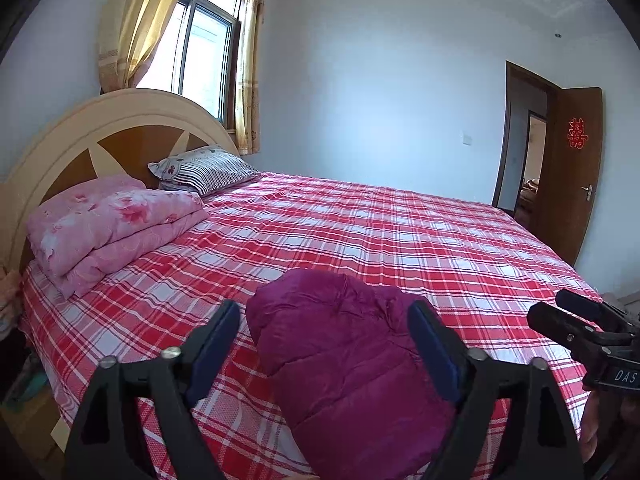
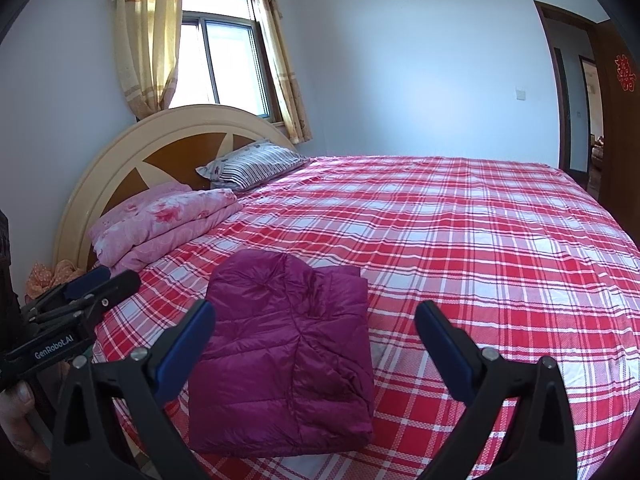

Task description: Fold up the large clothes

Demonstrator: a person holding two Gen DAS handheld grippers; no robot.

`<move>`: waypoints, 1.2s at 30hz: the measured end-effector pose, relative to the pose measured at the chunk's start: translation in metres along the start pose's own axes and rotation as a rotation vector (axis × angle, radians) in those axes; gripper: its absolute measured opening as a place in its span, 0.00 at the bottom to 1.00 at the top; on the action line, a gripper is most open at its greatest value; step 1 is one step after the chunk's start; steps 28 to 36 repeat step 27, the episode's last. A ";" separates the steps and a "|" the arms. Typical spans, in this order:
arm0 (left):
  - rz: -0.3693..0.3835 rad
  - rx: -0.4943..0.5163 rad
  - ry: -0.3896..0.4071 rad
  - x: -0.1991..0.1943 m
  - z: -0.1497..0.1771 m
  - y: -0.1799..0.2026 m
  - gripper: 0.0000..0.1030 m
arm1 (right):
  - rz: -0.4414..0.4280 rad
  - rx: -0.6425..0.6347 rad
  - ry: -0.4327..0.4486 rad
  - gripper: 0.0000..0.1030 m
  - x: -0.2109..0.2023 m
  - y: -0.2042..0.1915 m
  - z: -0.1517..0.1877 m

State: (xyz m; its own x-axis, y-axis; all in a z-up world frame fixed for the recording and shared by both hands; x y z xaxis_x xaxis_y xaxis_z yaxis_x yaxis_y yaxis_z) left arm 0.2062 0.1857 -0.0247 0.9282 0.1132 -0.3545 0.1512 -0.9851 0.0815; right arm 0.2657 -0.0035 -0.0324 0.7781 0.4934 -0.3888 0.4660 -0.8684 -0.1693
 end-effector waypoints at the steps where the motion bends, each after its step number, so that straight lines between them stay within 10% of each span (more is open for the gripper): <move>1: -0.001 0.003 0.004 -0.001 -0.001 0.000 0.92 | -0.003 -0.003 0.001 0.99 -0.001 -0.001 0.000; 36: -0.038 0.025 0.030 0.007 0.005 -0.008 0.95 | -0.016 -0.034 -0.025 0.99 0.004 -0.009 0.012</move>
Point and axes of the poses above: each gripper's, at about its wrist camera, not at the fingertips, and x roughly the way its jaws point, y to its right, z to its underside, the point moved 6 cm from there along x, roughly the way its jaws point, and after that the axes turned 1 degree about y, right-handed, at the moved point
